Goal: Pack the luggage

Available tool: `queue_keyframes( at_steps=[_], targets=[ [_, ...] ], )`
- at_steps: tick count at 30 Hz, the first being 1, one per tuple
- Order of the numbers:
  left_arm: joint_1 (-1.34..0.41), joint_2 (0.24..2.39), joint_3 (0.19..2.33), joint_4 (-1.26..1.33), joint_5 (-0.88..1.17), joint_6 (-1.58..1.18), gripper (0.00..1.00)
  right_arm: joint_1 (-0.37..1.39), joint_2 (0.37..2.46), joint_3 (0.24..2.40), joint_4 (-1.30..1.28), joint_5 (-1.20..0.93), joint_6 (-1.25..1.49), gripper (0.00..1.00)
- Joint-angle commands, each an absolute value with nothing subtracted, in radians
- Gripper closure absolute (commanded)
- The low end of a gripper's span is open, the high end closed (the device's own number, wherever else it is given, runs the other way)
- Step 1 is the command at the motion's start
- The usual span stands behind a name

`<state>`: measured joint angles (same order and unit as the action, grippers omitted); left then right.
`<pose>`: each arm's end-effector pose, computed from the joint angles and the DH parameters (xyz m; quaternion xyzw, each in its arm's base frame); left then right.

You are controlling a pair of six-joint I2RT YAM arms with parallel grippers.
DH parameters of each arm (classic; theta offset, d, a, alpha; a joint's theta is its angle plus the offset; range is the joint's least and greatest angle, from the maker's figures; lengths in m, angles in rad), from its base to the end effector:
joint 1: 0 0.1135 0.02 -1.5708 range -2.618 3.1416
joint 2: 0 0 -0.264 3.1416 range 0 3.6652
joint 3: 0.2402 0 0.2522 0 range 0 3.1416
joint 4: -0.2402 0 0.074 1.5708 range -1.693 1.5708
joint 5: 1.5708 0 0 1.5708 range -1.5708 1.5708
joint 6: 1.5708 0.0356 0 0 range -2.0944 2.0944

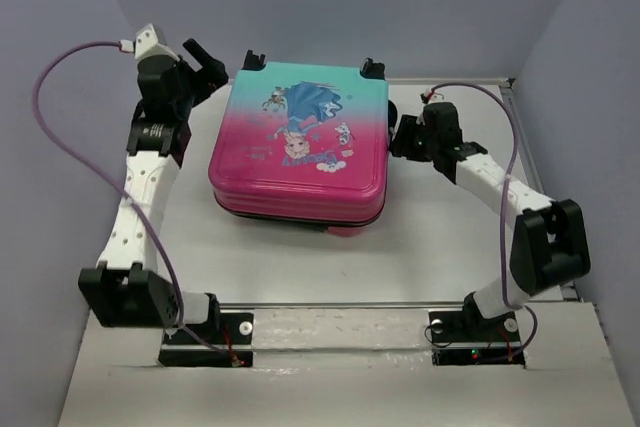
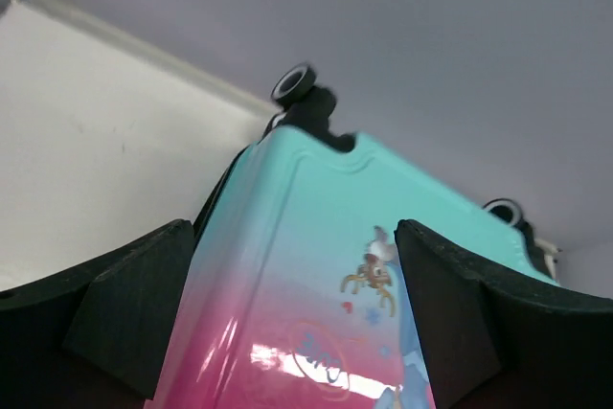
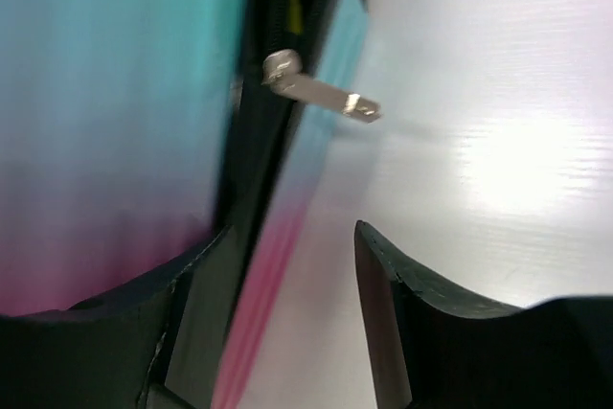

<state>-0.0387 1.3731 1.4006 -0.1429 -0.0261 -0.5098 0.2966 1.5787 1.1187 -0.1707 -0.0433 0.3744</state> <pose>0.3200 -0.0115 0.4264 -0.1827 0.7240 -0.1707 0.6429 0.3407 0.1057 0.2579 0.0249 0.8910 0.1673 0.4212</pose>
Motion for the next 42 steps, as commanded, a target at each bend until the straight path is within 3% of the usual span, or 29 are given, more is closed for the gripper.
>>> queue_keyframes(
  at_steps=[1, 4, 6, 9, 10, 14, 19, 20, 23, 26, 32, 42],
  targets=[
    [-0.128, 1.142, 1.387, -0.209, -0.052, -0.411, 0.01, 0.337, 1.401, 1.013, -0.081, -0.114, 0.39, 0.41],
    [-0.275, 1.035, 1.223, -0.206, -0.035, -0.417, 0.01, 0.337, 1.301, 0.919, -0.084, -0.092, 0.39, 0.47],
    [-0.453, 0.935, 1.056, -0.201, -0.047, -0.457, 0.03, 0.337, 1.246, 0.826, -0.081, -0.092, 0.391, 0.67],
    [-0.676, 0.813, 0.884, -0.187, -0.074, -0.55, 0.16, 0.337, 1.114, 0.711, -0.071, -0.132, 0.414, 0.93],
    [-0.777, 0.767, 0.821, -0.17, -0.066, -0.572, 0.24, 0.337, 1.045, 0.681, -0.066, -0.167, 0.419, 0.93],
    [-0.96, 0.718, 0.743, -0.155, -0.071, -0.664, 0.39, 0.337, 0.931, 0.565, -0.058, -0.256, 0.413, 0.93],
    [-1.137, 0.81, 0.631, -0.065, -0.097, -0.732, 0.39, 0.337, 0.92, 0.439, 0.119, -0.417, 0.434, 0.83],
    [-1.137, 0.836, 0.611, -0.036, -0.11, -0.73, 0.38, 0.337, 0.96, 0.433, 0.177, -0.438, 0.44, 0.74],
    [-1.132, 0.937, 0.614, -0.009, -0.215, -0.71, 0.36, 0.337, 1.006, 0.381, 0.343, -0.494, 0.431, 0.6],
    [-1.065, 1.026, 0.636, 0.03, -0.222, -0.664, 0.35, 0.337, 1.058, 0.359, 0.458, -0.555, 0.411, 0.53],
    [-0.994, 1.123, 0.689, 0.002, -0.382, -0.611, 0.35, 0.337, 1.213, 0.364, 0.599, -0.584, 0.293, 0.47],
    [-0.986, 1.06, 0.703, 0.003, -0.531, -0.63, 0.35, 0.337, 1.315, 0.387, 0.745, -0.672, 0.235, 0.46]
  ],
)
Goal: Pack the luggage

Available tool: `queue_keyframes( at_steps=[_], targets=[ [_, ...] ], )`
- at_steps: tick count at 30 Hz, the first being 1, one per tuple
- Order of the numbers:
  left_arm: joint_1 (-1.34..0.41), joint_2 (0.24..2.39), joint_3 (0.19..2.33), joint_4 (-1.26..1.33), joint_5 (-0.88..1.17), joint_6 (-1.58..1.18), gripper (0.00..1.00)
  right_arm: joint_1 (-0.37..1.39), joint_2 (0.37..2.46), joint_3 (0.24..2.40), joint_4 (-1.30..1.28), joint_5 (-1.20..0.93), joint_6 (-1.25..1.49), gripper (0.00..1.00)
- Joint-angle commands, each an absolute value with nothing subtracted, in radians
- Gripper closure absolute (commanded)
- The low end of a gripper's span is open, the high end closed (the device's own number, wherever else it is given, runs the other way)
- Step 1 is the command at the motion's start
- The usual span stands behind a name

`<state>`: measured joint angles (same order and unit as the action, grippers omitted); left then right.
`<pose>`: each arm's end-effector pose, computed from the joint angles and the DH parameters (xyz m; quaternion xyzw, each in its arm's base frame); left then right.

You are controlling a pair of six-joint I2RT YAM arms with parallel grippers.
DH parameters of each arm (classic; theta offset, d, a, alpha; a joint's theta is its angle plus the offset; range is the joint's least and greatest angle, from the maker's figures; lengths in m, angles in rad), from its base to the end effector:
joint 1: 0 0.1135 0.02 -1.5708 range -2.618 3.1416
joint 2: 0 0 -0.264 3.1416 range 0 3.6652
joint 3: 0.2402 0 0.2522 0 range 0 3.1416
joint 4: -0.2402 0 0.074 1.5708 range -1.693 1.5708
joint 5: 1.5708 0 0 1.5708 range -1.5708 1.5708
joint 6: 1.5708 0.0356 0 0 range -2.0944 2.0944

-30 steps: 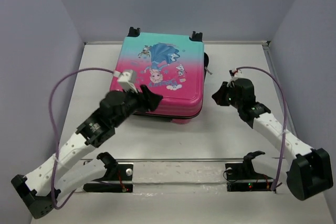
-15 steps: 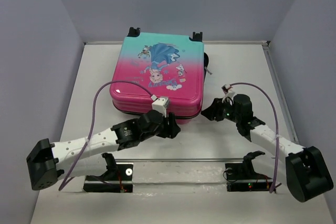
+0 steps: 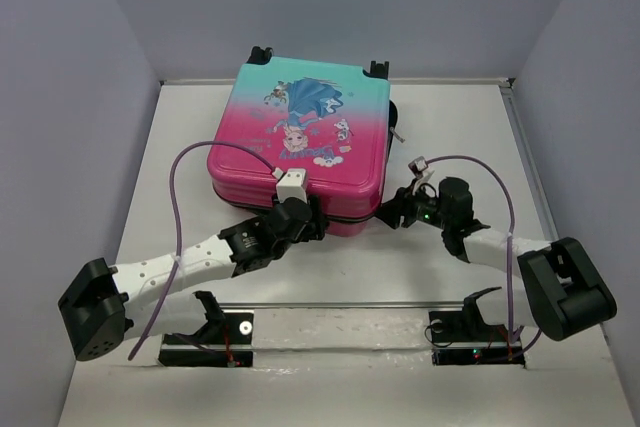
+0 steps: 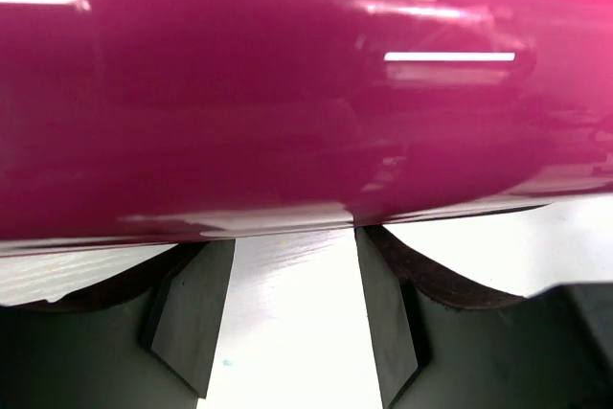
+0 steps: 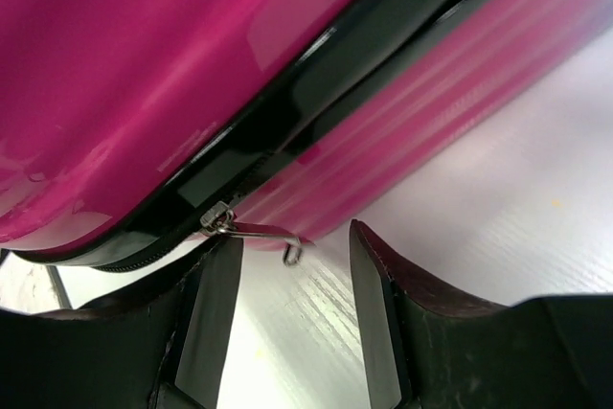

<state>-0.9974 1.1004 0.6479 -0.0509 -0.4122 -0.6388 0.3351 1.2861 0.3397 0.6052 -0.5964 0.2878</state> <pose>0.1423 -0.1941 0.2443 0.0479 0.8478 -0.2430 0.4690 0.2156 0.0962 0.1686 -0.1879 0.7766 0.3974 0.4513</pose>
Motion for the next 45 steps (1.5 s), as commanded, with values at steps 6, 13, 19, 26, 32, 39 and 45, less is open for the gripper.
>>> queue_keyframes(
  at_steps=[6, 13, 19, 26, 32, 39, 45],
  targets=[
    [-0.985, 1.065, 0.698, 0.005, -0.489, -0.634, 0.35, 0.337, 1.319, 0.371, 0.798, -0.732, 0.258, 0.53],
    [-0.989, 1.071, 0.675, 0.086, -0.423, -0.632, 0.35, 0.337, 1.279, 0.341, 0.855, -0.73, 0.321, 0.93],
    [-0.988, 1.083, 0.712, 0.149, -0.405, -0.623, 0.34, 0.423, 1.137, 0.322, 0.606, -0.563, 0.319, 0.93],
    [-0.977, 1.181, 0.81, 0.21, -0.433, -0.589, 0.34, 0.676, 0.953, 0.334, 0.18, -0.337, 0.443, 0.93],
    [-0.974, 1.27, 0.885, 0.256, -0.387, -0.577, 0.34, 0.949, 0.881, 0.342, 0.003, -0.215, 0.554, 0.93],
    [-0.979, 1.338, 0.951, 0.299, -0.327, -0.583, 0.34, 1.031, 1.012, 0.413, 0.23, 0.148, 0.757, 0.93],
    [-0.979, 1.231, 0.959, 0.143, -0.325, -0.543, 0.25, 1.031, 1.287, 0.494, 0.534, 0.356, 0.771, 0.93]
  ],
)
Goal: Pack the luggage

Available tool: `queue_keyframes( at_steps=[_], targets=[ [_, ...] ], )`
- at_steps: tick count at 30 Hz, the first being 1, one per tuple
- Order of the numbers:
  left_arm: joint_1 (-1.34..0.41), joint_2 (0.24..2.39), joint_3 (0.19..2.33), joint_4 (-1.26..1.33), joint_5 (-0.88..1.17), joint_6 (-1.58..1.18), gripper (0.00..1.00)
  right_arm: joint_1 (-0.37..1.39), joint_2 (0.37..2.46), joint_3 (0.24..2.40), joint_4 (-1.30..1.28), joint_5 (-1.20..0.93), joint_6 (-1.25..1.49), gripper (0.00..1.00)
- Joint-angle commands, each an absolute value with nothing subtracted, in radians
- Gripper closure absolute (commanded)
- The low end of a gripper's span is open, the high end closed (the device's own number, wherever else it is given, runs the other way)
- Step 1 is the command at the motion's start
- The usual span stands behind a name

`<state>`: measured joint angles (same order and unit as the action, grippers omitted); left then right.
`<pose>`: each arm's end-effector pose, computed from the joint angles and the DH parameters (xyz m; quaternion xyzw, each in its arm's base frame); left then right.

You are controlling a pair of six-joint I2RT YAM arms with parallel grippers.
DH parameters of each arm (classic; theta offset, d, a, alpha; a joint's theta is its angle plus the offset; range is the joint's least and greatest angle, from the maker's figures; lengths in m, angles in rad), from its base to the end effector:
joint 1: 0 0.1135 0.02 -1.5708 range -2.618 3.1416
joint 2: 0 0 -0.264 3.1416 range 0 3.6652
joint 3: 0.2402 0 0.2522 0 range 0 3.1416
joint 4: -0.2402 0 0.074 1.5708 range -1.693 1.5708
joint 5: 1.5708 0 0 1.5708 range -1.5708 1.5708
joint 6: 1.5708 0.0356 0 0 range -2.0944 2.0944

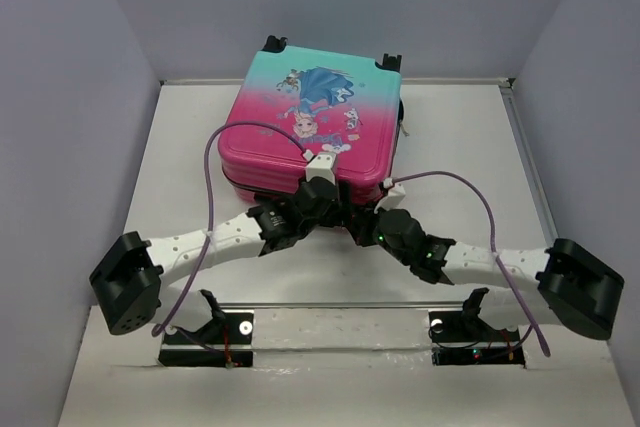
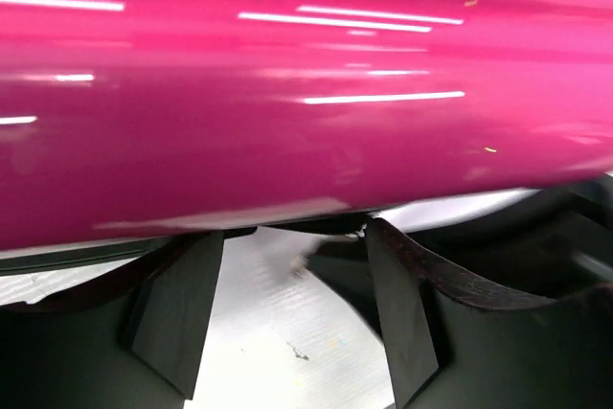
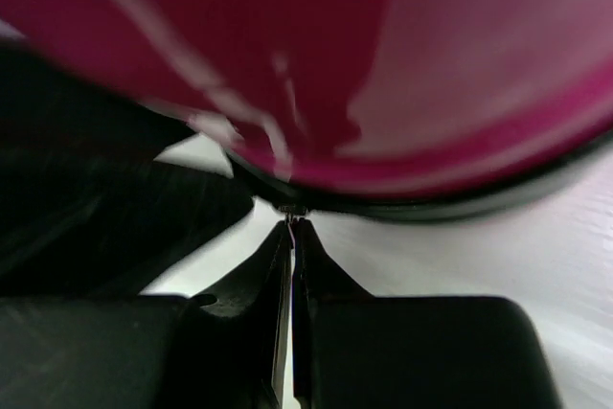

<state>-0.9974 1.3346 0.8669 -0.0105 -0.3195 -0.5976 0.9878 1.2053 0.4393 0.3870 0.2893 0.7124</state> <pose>0.1719 -0.2456 0.2637 0.0865 0.8432 -0.2721 0.4555 0.1429 0.1983 0.1935 -0.0323 0.8224 0.3386 0.4561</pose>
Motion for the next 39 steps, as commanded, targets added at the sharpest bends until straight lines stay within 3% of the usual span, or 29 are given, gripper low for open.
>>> queue_keyframes(
  at_steps=[1, 4, 7, 8, 9, 12, 15, 23, 29, 34, 39],
  targets=[
    [-0.977, 1.154, 0.953, 0.071, -0.327, -0.535, 0.19, 1.031, 1.296, 0.485, 0.547, 0.365, 0.772, 0.93],
    [-0.934, 1.016, 0.934, -0.042, -0.324, -0.523, 0.11, 1.031, 1.286, 0.433, 0.555, 0.406, 0.782, 0.93],
    [-0.726, 0.908, 1.006, -0.204, -0.287, -0.462, 0.04, 1.031, 1.27, 0.42, 0.523, 0.42, 0.767, 0.93],
    [-0.593, 0.902, 1.028, -0.263, -0.275, -0.44, 0.01, 1.031, 1.267, 0.422, 0.517, 0.414, 0.759, 0.93],
    [-0.592, 0.908, 1.049, -0.284, -0.259, -0.416, 0.01, 1.031, 1.267, 0.428, 0.508, 0.407, 0.75, 0.93],
    [-0.329, 0.96, 1.12, -0.316, -0.183, -0.335, 0.01, 1.031, 1.272, 0.452, 0.471, 0.394, 0.716, 0.93],
    [-0.084, 1.051, 1.146, -0.29, -0.003, -0.307, 0.01, 1.031, 1.279, 0.48, 0.43, 0.397, 0.675, 0.93],
    [-0.051, 1.287, 1.193, -0.204, 0.207, -0.334, 0.01, 1.031, 1.285, 0.548, 0.364, 0.334, 0.586, 0.93],
    [-0.052, 1.344, 1.14, -0.111, 0.346, -0.391, 0.01, 1.031, 1.353, 0.641, 0.347, 0.218, 0.505, 0.93],
    [-0.138, 1.327, 1.052, -0.046, 0.393, -0.443, 0.01, 1.08, 1.526, 0.855, 0.327, 0.147, 0.434, 0.93],
    [-0.167, 1.313, 1.042, -0.028, 0.442, -0.468, 0.01, 1.201, 1.724, 1.066, 0.256, 0.224, 0.365, 0.93]
  ],
)
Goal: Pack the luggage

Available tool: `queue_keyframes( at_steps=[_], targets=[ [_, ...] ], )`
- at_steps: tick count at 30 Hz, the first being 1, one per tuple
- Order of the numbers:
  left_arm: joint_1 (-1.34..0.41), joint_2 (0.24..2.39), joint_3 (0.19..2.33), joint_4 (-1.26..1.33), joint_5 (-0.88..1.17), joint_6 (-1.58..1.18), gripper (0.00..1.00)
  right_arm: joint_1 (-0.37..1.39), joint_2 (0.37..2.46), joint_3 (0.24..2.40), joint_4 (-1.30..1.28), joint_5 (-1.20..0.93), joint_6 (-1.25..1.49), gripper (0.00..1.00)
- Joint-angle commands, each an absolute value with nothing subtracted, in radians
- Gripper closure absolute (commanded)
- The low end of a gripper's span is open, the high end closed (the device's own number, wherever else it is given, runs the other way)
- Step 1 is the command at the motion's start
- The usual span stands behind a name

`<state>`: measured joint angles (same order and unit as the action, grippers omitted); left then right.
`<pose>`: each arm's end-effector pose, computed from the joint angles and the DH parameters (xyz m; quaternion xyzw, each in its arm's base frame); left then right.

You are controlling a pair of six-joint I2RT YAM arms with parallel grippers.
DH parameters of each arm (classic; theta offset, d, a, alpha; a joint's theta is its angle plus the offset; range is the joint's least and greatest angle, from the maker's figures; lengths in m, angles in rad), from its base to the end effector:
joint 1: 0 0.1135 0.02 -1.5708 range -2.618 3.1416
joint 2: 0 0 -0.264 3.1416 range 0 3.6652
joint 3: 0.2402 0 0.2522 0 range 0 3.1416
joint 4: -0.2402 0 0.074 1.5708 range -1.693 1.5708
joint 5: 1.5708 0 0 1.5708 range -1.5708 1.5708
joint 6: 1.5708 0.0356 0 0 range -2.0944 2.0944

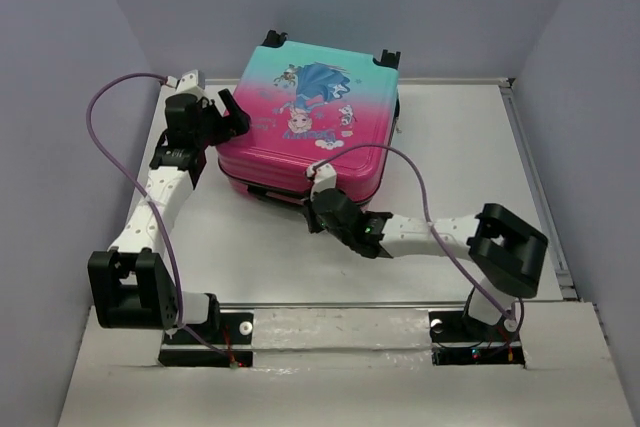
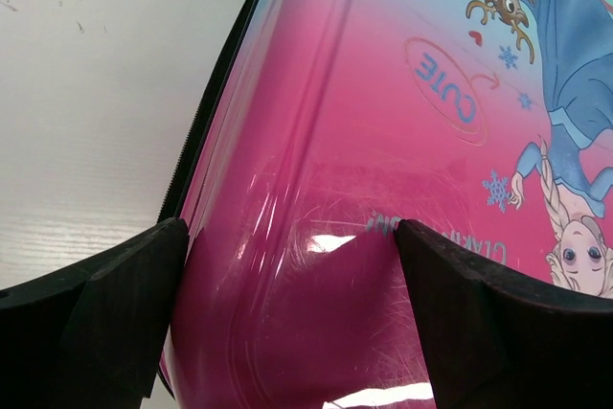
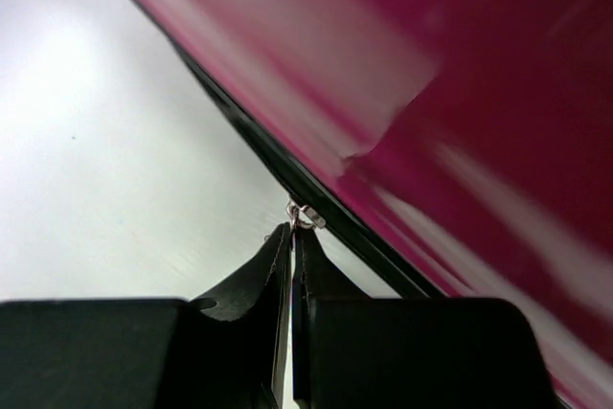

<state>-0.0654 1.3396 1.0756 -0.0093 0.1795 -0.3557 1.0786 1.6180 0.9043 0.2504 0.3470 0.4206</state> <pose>0.3155 -0.0270 0.3350 -0.0612 0.7931 -0.1956 0.5735 0.1775 0.3054 0.2142 -0.1848 0.8222 0.2454 0.4792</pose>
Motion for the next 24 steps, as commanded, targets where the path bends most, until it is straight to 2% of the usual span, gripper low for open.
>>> queue_keyframes(
  at_steps=[1, 5, 14, 21, 24],
  targets=[
    [-0.167, 1.312, 1.042, -0.029, 0.442, -0.466, 0.01, 1.21, 1.741, 1.101, 0.252, 0.244, 0.383, 0.93],
    [-0.172, 1.31, 1.017, -0.006, 0.487, -0.485, 0.01, 1.21, 1.817, 1.163, 0.265, 0.216, 0.408, 0.93],
    [-0.179, 1.224, 1.035, -0.049, 0.566, -0.494, 0.01, 1.255, 2.035, 1.442, 0.316, 0.104, 0.325, 0.93],
    [-0.173, 1.132, 1.118, -0.218, 0.52, -0.403, 0.01, 1.264, 2.108, 1.43, 0.467, -0.125, 0.302, 0.93],
    [-0.172, 1.104, 1.106, -0.206, 0.555, -0.425, 0.01, 1.273, 2.123, 1.402, 0.528, -0.225, 0.333, 0.93]
  ],
)
